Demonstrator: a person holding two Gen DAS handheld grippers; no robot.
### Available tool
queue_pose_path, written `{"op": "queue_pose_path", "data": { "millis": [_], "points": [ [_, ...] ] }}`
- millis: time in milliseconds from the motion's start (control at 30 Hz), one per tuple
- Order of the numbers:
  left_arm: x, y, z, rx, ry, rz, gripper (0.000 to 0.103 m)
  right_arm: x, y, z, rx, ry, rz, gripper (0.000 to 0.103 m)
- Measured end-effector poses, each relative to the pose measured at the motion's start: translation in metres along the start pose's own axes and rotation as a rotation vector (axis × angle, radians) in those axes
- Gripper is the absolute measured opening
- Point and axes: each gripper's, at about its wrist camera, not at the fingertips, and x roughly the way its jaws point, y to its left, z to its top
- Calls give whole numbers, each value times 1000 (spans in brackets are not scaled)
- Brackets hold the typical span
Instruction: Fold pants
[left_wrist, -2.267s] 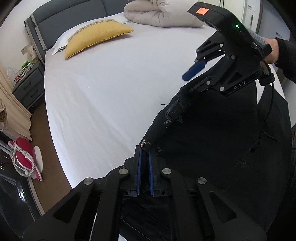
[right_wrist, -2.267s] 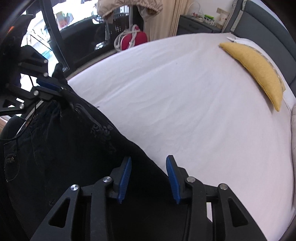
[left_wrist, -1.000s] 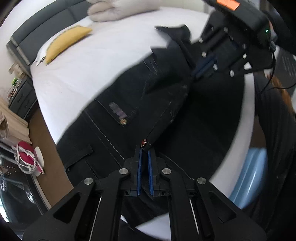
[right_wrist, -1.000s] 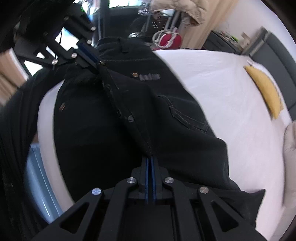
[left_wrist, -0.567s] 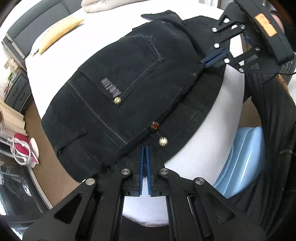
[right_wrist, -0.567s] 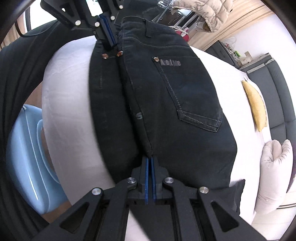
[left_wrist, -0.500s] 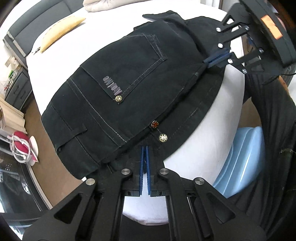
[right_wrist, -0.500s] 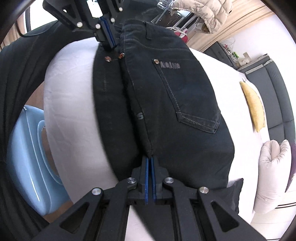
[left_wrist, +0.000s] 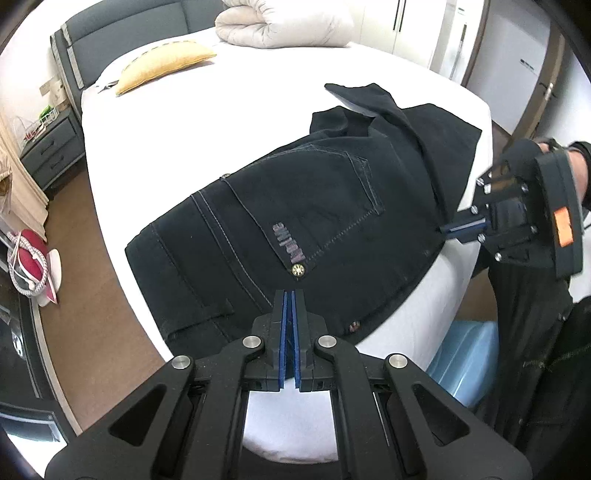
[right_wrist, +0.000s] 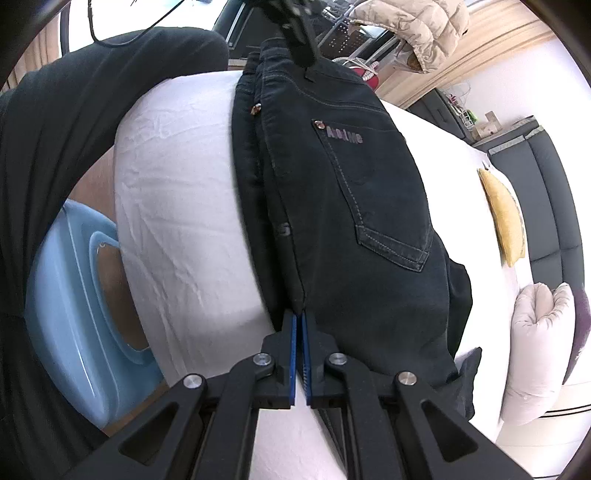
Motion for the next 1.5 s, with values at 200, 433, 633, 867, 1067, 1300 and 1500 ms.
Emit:
{"op": "queue_pose_path", "data": {
  "millis": [200, 433, 633, 867, 1067, 1300, 1500],
  "points": [
    [34, -7, 9, -36, 21, -50, 1, 7, 1, 4, -4, 3, -12, 5],
    [70, -3, -1, -68, 105, -37, 1, 10, 11, -1, -4, 3, -18, 5],
    [84, -11, -1, -46, 132, 16, 1, 22, 19, 2, 0, 12, -39, 8],
    [58, -45, 58, -25, -29, -23, 1, 23, 22, 0, 85, -12, -70, 19],
    [146, -52, 81, -160, 91, -115, 1, 6, 8, -9, 247, -59, -68, 73],
    [168, -44, 77, -305, 71, -155, 1, -20, -113, -86, 899, -184, 80, 69],
    [177, -43, 81, -337, 81, -151, 1, 17, -273, -148, 1366, -114, -12, 69]
  ]
}}
